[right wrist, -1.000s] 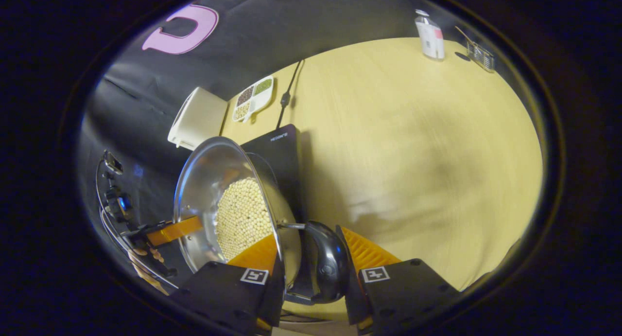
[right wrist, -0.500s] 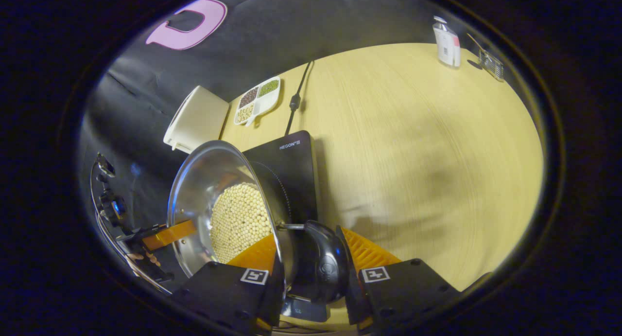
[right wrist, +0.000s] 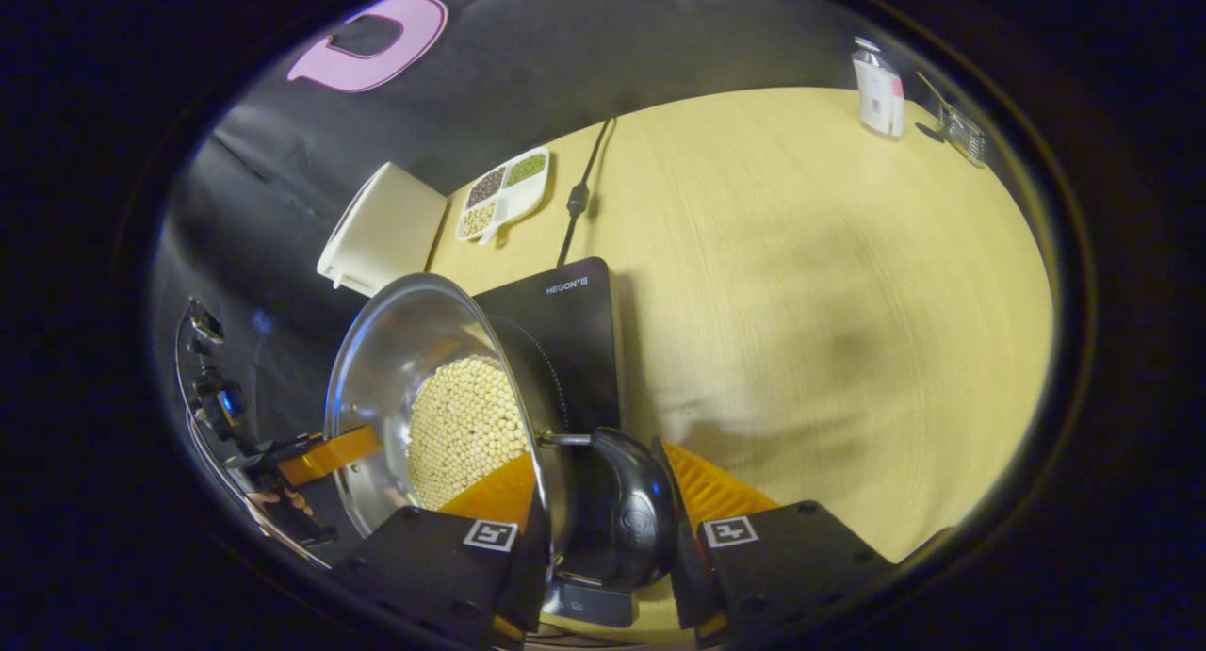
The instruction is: First push the handle of the pot to place it horizontally, then grasp the pot with both hands and set it on the induction cooktop.
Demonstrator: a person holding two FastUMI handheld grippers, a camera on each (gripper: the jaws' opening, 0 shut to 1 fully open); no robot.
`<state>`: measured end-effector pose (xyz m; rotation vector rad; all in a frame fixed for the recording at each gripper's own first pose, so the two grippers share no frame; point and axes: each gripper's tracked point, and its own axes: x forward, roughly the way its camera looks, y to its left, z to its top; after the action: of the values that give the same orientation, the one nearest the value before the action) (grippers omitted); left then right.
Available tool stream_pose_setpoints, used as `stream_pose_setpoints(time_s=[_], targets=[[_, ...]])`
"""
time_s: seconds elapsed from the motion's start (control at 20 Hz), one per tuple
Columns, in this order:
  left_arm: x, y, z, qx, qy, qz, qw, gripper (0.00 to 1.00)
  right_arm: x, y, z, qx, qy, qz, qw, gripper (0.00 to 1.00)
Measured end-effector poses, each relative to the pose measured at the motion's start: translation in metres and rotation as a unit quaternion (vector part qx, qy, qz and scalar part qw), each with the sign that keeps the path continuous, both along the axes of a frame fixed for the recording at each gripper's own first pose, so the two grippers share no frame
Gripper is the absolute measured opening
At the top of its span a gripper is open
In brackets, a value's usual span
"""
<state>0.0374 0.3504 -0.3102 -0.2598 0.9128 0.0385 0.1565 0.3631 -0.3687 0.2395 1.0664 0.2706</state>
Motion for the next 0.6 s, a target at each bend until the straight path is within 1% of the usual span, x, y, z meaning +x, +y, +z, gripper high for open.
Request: stream_pose_setpoints(time_s=[0.25, 0.3, 0.35, 0.4, 0.45, 0.5, 0.55, 0.6], targets=[[-0.001, 0.0, 0.0, -0.002, -0.001, 0.007, 1.0, 0.61, 0.002, -0.001, 0.002, -0.01, -0.015, -0.002, 1.0, 0.54], [-0.002, 0.0, 0.001, -0.001, -0.001, 0.008, 1.0, 0.62, 0.004, -0.001, 0.003, -0.013, -0.024, -0.002, 1.0, 0.55], [-0.002, 0.001, 0.002, 0.005, -0.007, 0.01, 1.0, 0.62, 0.007, -0.001, 0.007, -0.015, -0.038, 0.001, 0.999, 0.53], [-0.001, 0.003, 0.007, 0.016, -0.017, 0.017, 1.0, 0.66, 0.009, 0.0, 0.013, -0.013, -0.054, 0.006, 0.998, 0.63], [0.001, 0.009, 0.014, 0.032, -0.032, 0.027, 0.999, 0.66, 0.01, 0.004, 0.022, -0.005, -0.07, 0.015, 0.997, 0.72], [0.007, 0.012, 0.023, 0.041, -0.058, 0.035, 0.997, 0.82, 0.011, 0.005, 0.029, -0.005, -0.089, 0.02, 0.996, 0.81], [0.01, 0.013, 0.035, 0.048, -0.085, 0.044, 0.994, 0.91, 0.015, 0.005, 0.037, -0.009, -0.112, 0.026, 0.993, 1.0], [0.013, 0.01, 0.046, 0.052, -0.109, 0.05, 0.991, 1.0, 0.017, 0.005, 0.045, -0.014, -0.138, 0.031, 0.99, 0.94]])
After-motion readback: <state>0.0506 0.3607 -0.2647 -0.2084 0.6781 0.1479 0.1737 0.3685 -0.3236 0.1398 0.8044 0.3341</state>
